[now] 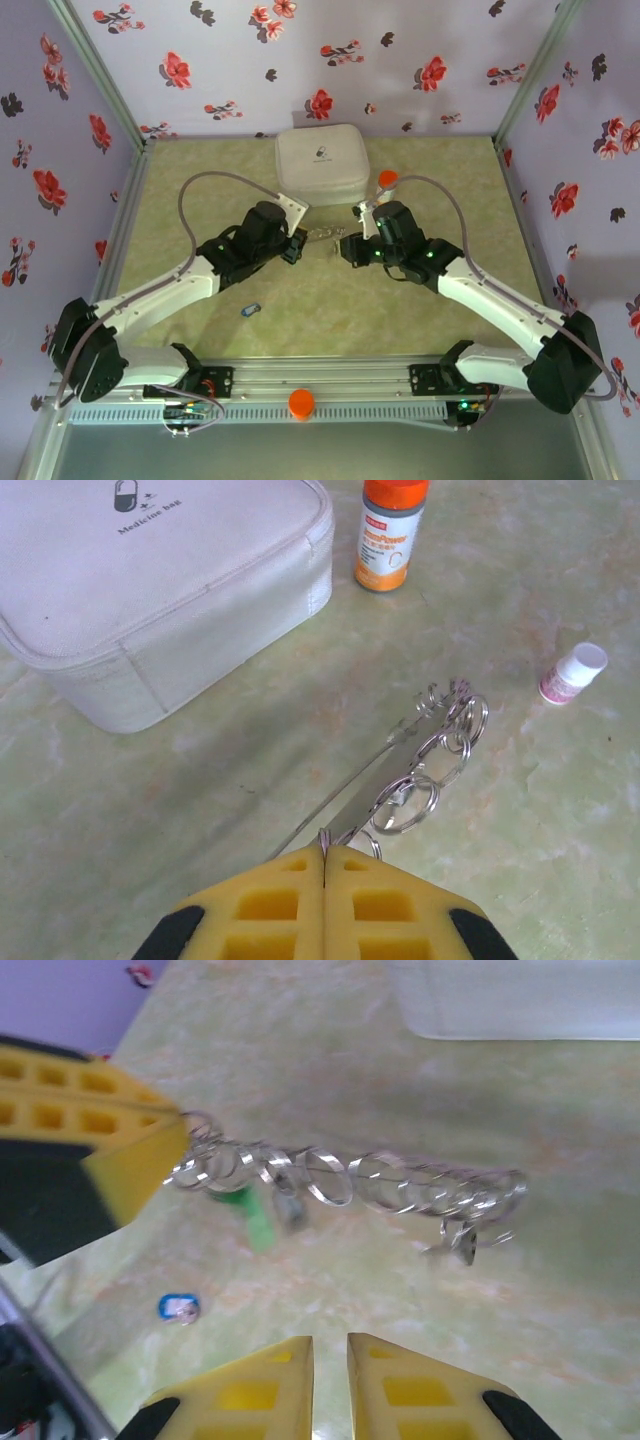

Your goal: Put the keys on the keyring

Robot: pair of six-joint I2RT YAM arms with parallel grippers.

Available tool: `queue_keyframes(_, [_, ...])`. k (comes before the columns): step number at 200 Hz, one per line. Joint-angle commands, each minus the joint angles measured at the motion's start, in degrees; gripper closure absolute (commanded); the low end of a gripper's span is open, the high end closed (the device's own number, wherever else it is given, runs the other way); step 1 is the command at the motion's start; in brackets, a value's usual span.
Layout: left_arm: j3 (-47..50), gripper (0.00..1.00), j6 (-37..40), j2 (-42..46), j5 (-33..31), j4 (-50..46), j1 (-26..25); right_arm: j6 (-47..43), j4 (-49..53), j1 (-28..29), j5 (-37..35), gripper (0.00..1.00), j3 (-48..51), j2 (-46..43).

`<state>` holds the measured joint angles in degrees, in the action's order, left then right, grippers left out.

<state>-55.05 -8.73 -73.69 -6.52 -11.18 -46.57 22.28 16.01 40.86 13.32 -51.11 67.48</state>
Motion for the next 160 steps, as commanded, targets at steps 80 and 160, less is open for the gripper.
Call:
queue_keyframes(80, [2.18, 1.00, 11.40, 2.79, 1.75, 6.60, 0.32, -4.56, -9.64, 0.53, 6.95, 0.83, 2.54, -0.83])
queue_keyframes(160, [8.34, 1.00, 42.49, 9.08, 1.46, 12.45, -1.51, -10.38, -5.87, 0.46, -1.61, 0.82, 2.68, -5.84])
